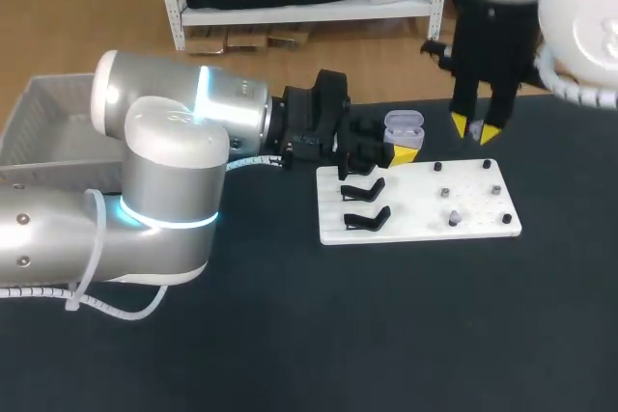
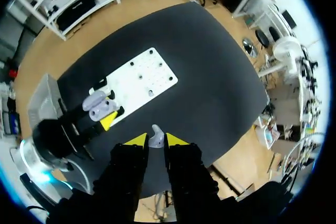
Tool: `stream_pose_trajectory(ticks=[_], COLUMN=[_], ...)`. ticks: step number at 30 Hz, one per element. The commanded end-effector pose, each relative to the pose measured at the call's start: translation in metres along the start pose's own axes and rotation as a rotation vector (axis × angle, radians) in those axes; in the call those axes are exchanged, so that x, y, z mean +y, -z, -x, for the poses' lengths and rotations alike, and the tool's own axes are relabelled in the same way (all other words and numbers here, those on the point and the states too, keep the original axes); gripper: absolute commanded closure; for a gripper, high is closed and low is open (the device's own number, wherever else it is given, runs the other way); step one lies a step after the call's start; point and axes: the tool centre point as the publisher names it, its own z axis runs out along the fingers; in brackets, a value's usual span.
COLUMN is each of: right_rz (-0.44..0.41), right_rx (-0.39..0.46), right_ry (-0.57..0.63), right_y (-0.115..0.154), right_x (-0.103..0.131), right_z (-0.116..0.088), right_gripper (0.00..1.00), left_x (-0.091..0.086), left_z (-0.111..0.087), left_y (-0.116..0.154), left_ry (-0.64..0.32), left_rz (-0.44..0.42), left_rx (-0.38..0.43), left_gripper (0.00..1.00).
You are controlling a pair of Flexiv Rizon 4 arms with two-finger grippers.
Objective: Pick up each earbud case from the left stands, insert the matching earbuds, close the lid, and place the case in the box.
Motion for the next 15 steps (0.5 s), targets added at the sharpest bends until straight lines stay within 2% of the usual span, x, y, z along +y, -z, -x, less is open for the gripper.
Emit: stream_pose_trajectory(ticks=[1,10,13,15], right_rz=[-0.082,-0.091,-0.096,-0.071], right_rx=[0.028,0.064,0.032,0.052], right_ry=[0.004,-0.081,-0.104,-0.12], right_y=[0.007,-0.003,-0.008,-0.011], right_x=[0.024,0.056,0.063,0.066], right_z=[0.006,0.002,0.004,0.004], right_gripper=[1.0,1.0,1.0,1.0], left_x=[-0.002,-0.002,-0.002,-0.002], left_z=[-0.002,-0.002,-0.002,-0.002], left_y=[0.0,0.0,0.0,0.0], left_ry=[-0.004,-0.004,-0.004,-0.004], left_rz=[0.009,0.009,0.009,0.009], left_rx=[-0.009,-0.009,-0.009,-0.009], left_gripper=[1.0,1.0,1.0,1.0])
